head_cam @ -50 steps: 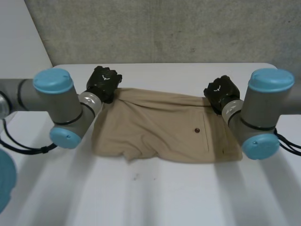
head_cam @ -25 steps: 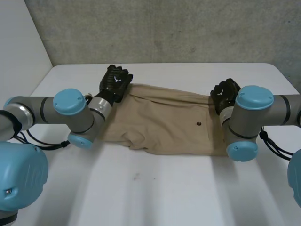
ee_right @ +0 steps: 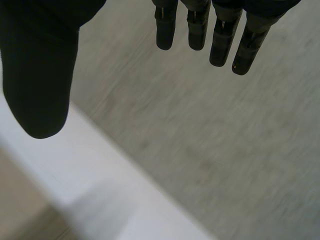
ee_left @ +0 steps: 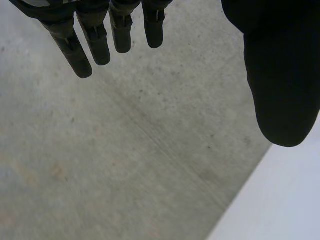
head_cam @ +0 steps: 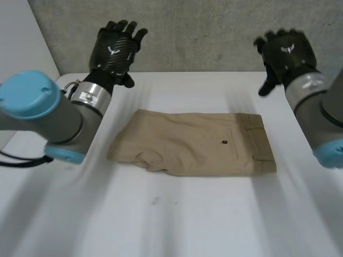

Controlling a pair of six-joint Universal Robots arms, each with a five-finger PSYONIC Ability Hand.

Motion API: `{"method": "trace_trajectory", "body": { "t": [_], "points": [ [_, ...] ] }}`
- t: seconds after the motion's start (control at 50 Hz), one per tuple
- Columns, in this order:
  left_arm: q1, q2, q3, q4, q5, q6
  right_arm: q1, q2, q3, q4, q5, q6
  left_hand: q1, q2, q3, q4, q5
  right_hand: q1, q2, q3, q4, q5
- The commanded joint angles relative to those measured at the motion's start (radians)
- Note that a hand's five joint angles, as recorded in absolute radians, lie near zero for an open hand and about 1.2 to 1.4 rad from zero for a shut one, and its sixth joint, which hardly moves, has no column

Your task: Fold the shorts.

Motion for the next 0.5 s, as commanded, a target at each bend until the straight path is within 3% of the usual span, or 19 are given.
{"method": "trace_trajectory", "body": {
  "t": [0.02,0.12,0.24,0.5],
  "points": [
    [0.002,0.197,-0.231,-0.159,-0.02,-0.128,-0.02,-0.08,0.196,0.173,-0.014,-0.008,-0.011,-0.019,-0.031,-0.023,-0.039,0.079,0.063,0.067,0.05,0.045],
    [0.002,0.28,-0.332,-0.213,-0.02,-0.177,-0.038,-0.103,0.316,0.168,-0.025,-0.009,-0.008,-0.016,-0.028,-0.02,-0.036,0.2,0.184,0.187,0.171,0.166],
    [-0.01,0.371,-0.481,-0.23,-0.018,-0.213,-0.093,-0.09,0.469,0.051,-0.103,-0.009,-0.014,-0.022,-0.034,-0.026,-0.042,0.367,0.351,0.354,0.337,0.333],
    [-0.074,0.397,-0.582,-0.234,-0.028,-0.213,-0.13,0.08,0.488,-0.106,-0.115,-0.019,-0.014,-0.022,-0.034,-0.026,-0.042,0.467,0.451,0.454,0.438,0.433]
  ]
}}
